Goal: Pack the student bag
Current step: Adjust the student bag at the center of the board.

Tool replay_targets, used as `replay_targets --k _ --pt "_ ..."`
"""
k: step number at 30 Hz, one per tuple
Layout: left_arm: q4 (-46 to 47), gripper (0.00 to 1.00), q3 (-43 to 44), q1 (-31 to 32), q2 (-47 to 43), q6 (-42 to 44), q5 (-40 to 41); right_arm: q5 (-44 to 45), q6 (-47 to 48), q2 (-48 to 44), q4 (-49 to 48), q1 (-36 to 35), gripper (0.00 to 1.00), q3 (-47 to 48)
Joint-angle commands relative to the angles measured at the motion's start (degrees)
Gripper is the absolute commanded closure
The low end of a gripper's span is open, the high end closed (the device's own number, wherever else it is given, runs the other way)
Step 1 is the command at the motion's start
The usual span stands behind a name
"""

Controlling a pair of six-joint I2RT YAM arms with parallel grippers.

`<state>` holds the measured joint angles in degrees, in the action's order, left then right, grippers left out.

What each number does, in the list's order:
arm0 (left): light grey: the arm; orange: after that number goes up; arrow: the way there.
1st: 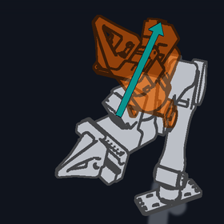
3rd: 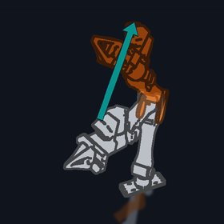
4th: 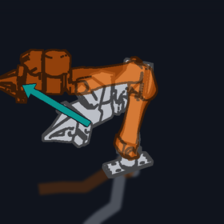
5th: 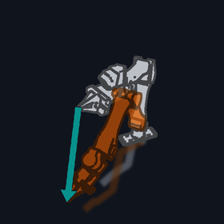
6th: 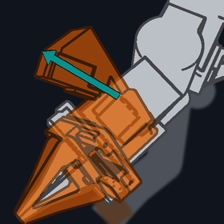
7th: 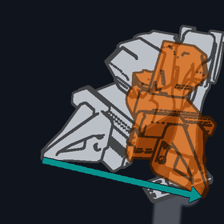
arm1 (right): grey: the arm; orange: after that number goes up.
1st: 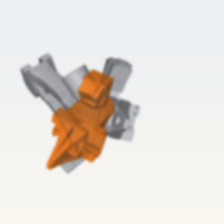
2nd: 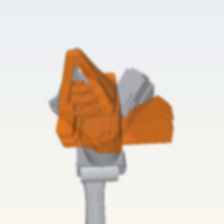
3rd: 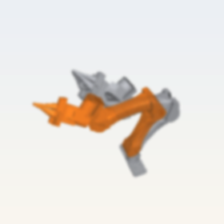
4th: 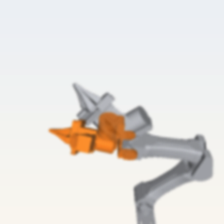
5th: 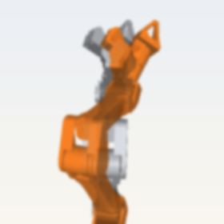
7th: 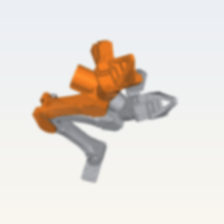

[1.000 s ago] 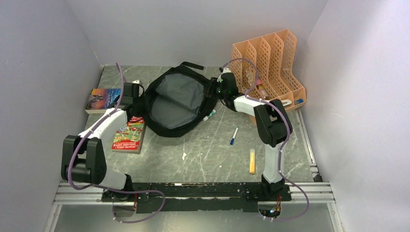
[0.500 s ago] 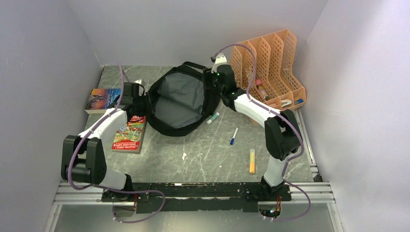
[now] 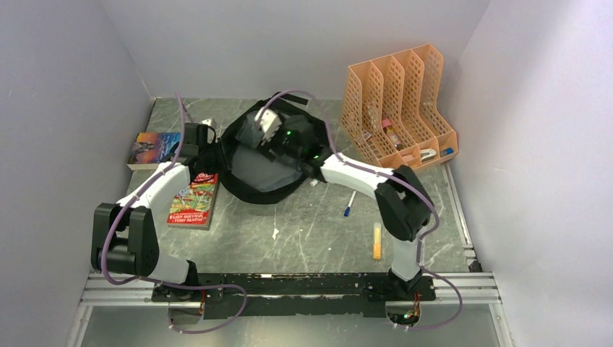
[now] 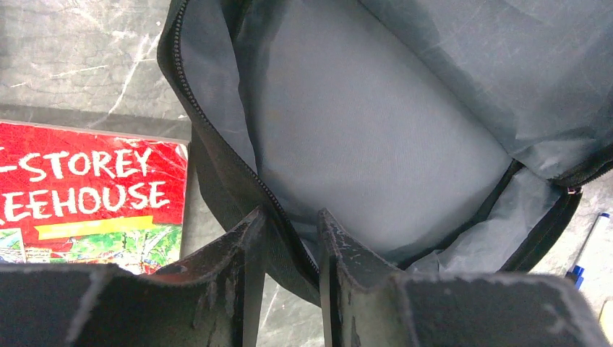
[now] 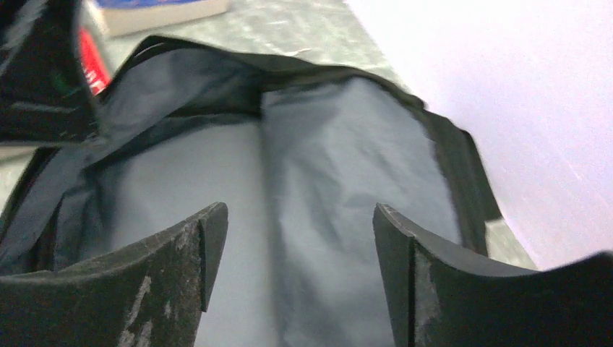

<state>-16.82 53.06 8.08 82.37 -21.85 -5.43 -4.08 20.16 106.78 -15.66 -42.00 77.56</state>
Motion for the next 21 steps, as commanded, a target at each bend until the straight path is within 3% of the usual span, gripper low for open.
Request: replay_targets --k 1,3,5,16,21 --pt "0.48 0.65 0.76 -0.43 -1.59 0.31 0.11 -2.17 12.59 6.6 -1.67 -2.88 0.18 2.85" --pt "0.34 0.65 0.86 -0.43 -1.48 0.31 0.23 -2.75 15.15 9.06 0.73 -3.27 0.04 5.1" --pt "0.18 0.65 1.05 -0.43 -1.14 0.4 0.33 -3.0 17.59 11.08 3.12 -3.39 0.0 6.93" --pt "0.21 0.66 1.24 -1.04 -0.22 0.07 -0.8 13.59 37.81 18.55 -1.13 -6.46 0.05 6.22" --pt "0.14 0.67 1.26 -1.26 0.03 0.05 -0.96 16.9 40.74 20.63 -3.54 -6.86 0.06 5.41"
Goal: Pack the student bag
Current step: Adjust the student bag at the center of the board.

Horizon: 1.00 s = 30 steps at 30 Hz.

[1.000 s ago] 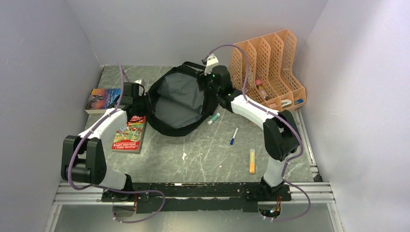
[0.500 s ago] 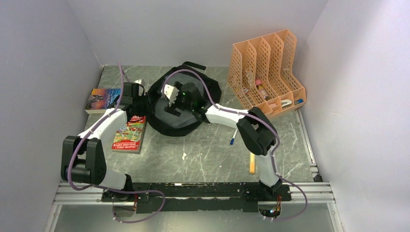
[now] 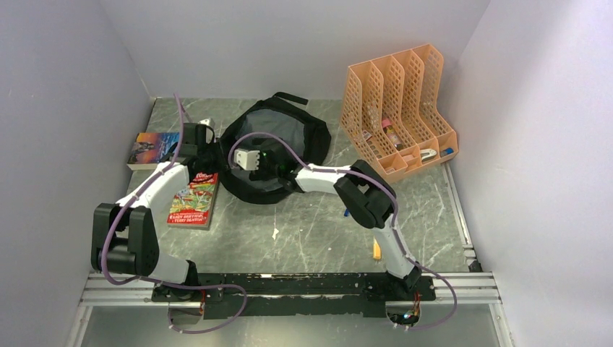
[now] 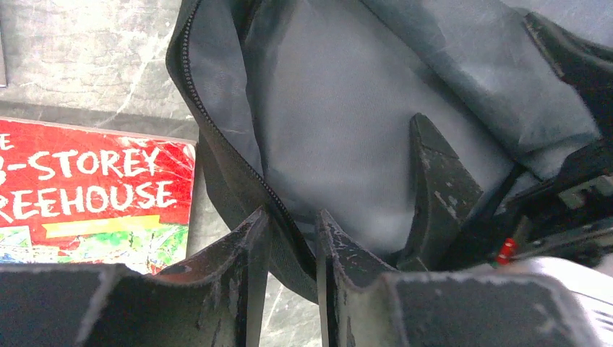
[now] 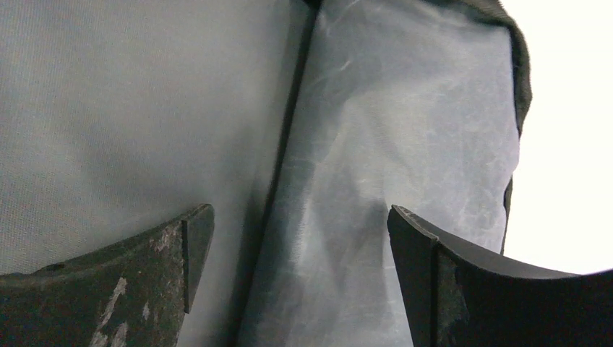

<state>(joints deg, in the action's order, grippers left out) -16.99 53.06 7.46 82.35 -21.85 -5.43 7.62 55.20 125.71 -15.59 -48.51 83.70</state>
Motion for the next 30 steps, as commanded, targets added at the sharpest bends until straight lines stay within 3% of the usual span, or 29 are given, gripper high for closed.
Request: replay_targets --k 1,8,13,17,19,21,30 --pt "0.32 0.67 1.26 -0.69 0.09 0.05 -0.96 6.15 5.89 2.27 -4.24 -0.43 0.08 -0.55" --pt "0.21 0.69 1.26 -0.8 0.34 0.18 -0.77 12.74 3.6 5.32 -9.55 -0.1 0.36 1.86" --pt "0.77 0.82 2.12 -0.87 0.46 0.1 -0.7 10.84 -0.22 3.44 -8.61 0.57 0.69 2.87" --pt "0.47 0.95 5.48 -0.95 2.37 -0.45 -0.66 8.28 -3.14 1.72 -4.26 1.28 0.87 5.16" --pt "-0.1 0.95 8.06 -0.96 3.67 -0.64 0.14 6.16 -5.16 0.82 1.13 1.88 0.96 7.4" --pt "-0.32 0.95 10.83 -1.03 4.83 -0.46 1.78 3.09 -7.53 0.2 6.52 2.81 1.0 10.26" --pt "-1.17 0.95 25.35 -1.77 15.18 2.99 9.65 -4.82 -19.58 0.79 19.75 7.76 1.0 22.37"
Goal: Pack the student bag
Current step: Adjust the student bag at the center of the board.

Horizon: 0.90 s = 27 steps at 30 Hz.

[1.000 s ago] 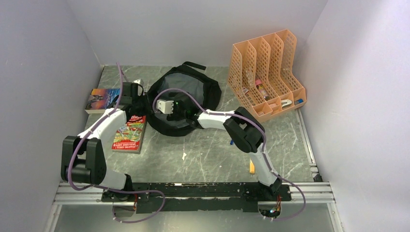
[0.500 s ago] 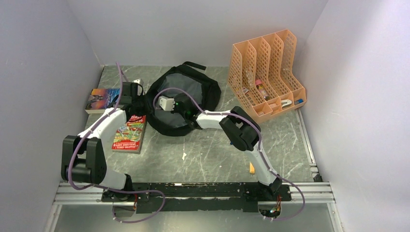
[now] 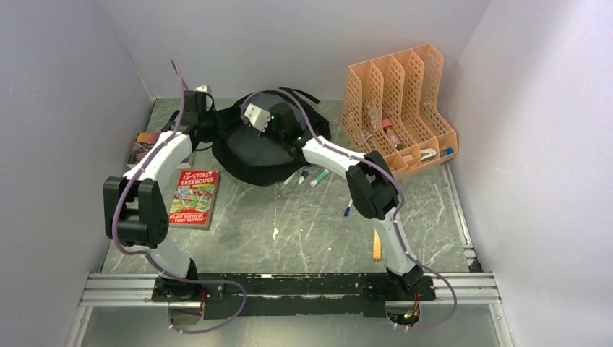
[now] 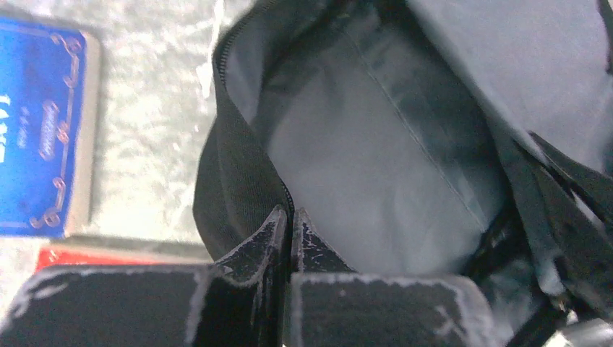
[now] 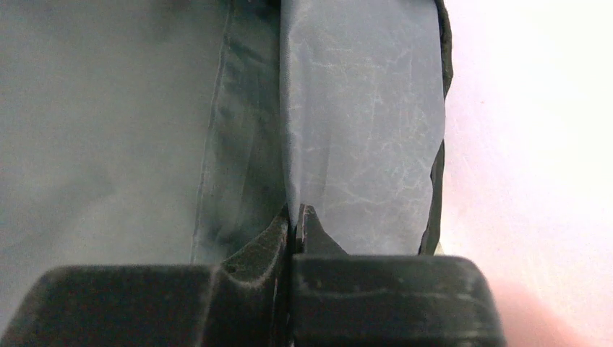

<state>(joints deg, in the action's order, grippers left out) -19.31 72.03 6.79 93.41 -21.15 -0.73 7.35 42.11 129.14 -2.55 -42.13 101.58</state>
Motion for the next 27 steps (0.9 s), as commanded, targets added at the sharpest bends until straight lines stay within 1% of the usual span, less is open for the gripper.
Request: replay_targets --k 1,3,5,9,13,17,21,24,27 --pt "1.12 0.95 7.64 -1.3 5.28 2.65 5.36 -5.41 -7.27 -2.85 7.55 1.69 1.0 4.85" --pt "1.26 0.95 9.74 -2.01 7.4 3.03 5.58 -6.27 -10.57 -3.6 7.23 2.21 1.0 4.59" --pt "1.97 0.95 11.59 -2.72 9.39 2.97 3.97 -8.4 -12.81 -4.42 7.01 2.8 1.0 4.43" --pt "2.92 0.95 16.21 -3.25 12.74 3.12 -1.64 -9.78 -15.72 -5.31 5.27 3.64 1.0 4.05" --pt "4.82 0.95 20.15 -3.23 15.82 3.05 -3.89 -10.42 -16.8 -4.4 0.98 4.69 1.0 4.22" --pt "5.58 0.95 26.54 -3.27 19.18 0.12 -9.26 -9.94 -17.03 -0.96 2.36 5.38 1.0 12.19" --pt "6.5 0.95 31.48 -3.23 21.2 -4.46 -15.07 -10.64 -18.89 -0.52 1.89 5.81 1.0 17.33" --pt "6.82 0.95 33.44 -3.27 21.68 -5.27 -15.43 -11.02 -19.58 0.13 1.54 6.27 1.0 20.35" --pt "6.89 0.95 33.89 -3.27 22.15 -4.1 -14.89 -12.02 -19.59 0.57 0.84 6.65 1.0 20.7"
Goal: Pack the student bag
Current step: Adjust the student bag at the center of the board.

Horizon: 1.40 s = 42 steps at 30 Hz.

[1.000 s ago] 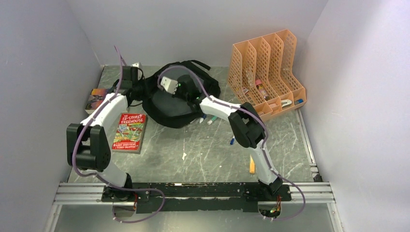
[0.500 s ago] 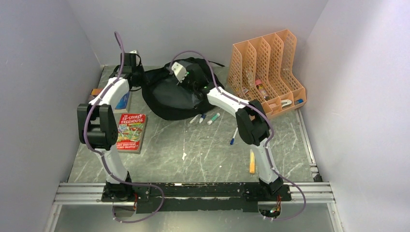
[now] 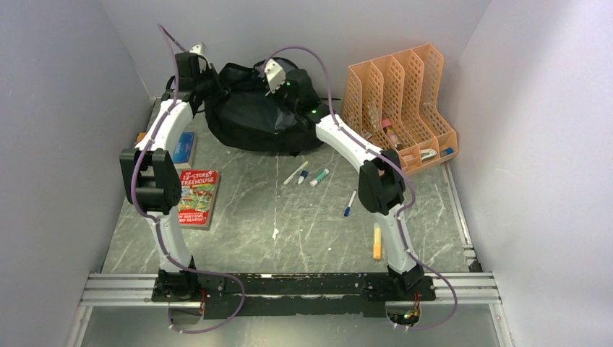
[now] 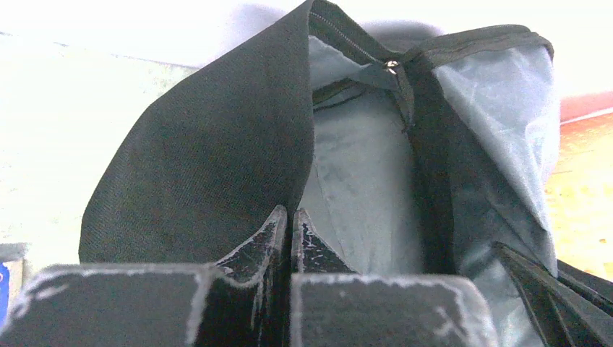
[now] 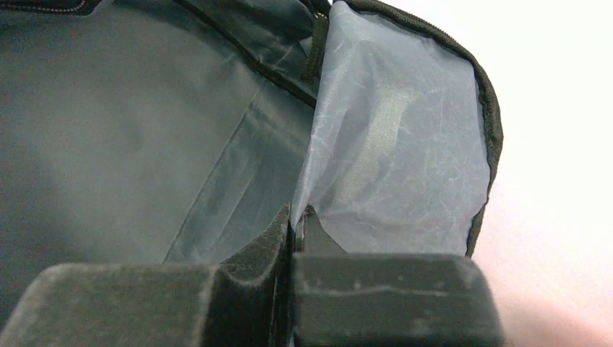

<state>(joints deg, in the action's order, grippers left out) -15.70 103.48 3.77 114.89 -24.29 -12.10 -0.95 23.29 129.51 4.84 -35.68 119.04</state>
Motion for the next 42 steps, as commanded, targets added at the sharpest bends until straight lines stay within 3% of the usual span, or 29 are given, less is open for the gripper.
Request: replay_targets --k 1,9,16,29,38,40,42 --pt "3.73 0.95 1.57 -0.25 0.68 -0.41 -3.31 -4.08 -0.46 0.21 -7.4 0.37 1.0 2.49" --pt "8.49 0.95 -5.78 -0.25 2.47 3.05 -3.23 -3.32 2.57 3.86 -16.07 2.4 1.0 -3.52" --pt "9.38 0.95 -11.55 -0.25 3.19 5.47 -3.19 -4.55 3.9 7.69 -14.95 3.03 1.0 -4.08" --pt "7.73 0.95 -28.47 0.07 -6.9 3.74 -2.34 -8.33 -2.05 -6.31 -14.38 2.94 1.0 -26.9" --pt "5.16 0.95 -31.3 1.24 -11.21 4.32 -1.71 -7.02 -4.42 -9.48 -14.19 3.03 1.0 -30.46" --pt "3.26 0.9 -30.33 1.24 -11.59 4.3 -0.45 -6.9 -5.17 -9.27 -14.16 3.14 1.0 -29.93" --pt "1.12 0.76 -29.33 1.24 -12.54 4.13 1.27 -7.6 -5.9 -9.34 -13.91 3.14 1.0 -29.4"
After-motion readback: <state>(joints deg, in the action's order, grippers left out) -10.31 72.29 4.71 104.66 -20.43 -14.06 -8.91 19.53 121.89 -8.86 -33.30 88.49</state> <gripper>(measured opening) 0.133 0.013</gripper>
